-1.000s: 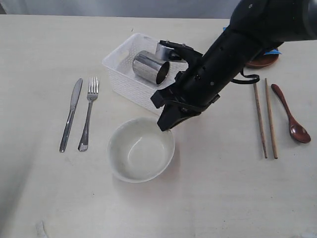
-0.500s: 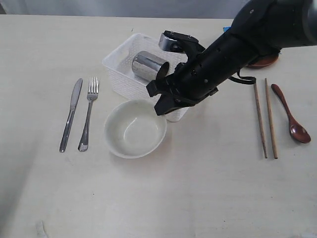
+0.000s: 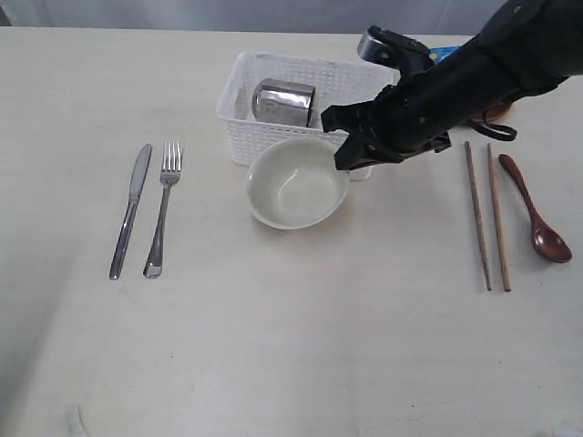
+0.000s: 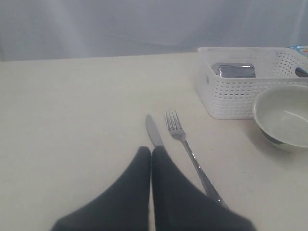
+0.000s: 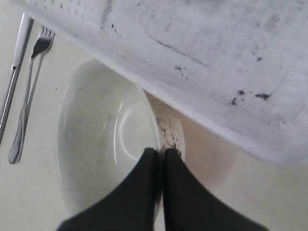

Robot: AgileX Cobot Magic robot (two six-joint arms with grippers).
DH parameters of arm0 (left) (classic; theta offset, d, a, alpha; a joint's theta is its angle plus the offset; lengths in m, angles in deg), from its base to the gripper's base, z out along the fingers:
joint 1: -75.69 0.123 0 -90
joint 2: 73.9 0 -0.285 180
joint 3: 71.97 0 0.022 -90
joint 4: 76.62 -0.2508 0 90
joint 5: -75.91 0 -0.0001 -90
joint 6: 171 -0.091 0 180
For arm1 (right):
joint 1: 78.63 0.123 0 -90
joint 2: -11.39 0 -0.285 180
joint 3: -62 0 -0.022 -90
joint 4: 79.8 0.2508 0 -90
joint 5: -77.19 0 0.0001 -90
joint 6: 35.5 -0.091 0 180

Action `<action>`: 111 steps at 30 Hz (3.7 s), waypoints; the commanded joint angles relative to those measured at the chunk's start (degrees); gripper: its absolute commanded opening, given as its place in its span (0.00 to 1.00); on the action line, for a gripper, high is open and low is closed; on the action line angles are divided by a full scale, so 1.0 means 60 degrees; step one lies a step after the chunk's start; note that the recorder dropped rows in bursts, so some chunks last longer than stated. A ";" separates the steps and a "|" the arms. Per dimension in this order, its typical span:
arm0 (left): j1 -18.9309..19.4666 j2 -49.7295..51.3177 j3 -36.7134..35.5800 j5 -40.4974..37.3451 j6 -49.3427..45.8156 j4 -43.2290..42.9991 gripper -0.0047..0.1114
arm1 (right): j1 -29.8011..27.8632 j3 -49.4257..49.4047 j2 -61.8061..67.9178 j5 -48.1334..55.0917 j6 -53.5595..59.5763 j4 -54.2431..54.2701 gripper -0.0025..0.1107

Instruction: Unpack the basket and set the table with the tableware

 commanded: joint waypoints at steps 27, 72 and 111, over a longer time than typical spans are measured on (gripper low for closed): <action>-0.0055 -0.0031 -0.0031 0.0020 0.0008 -0.0002 0.04 | 0.0817 -0.0001 0.0914 0.1459 0.0562 0.1094 0.02; -0.0055 -0.0031 -0.0031 0.0020 0.0016 -0.0019 0.04 | -0.0285 0.4105 -0.1139 0.2528 -0.3751 -0.2395 0.44; -0.0055 -0.0031 -0.0031 0.0020 0.0036 -0.0019 0.04 | 0.0183 0.6331 0.4192 0.0316 -0.2843 -0.0976 0.41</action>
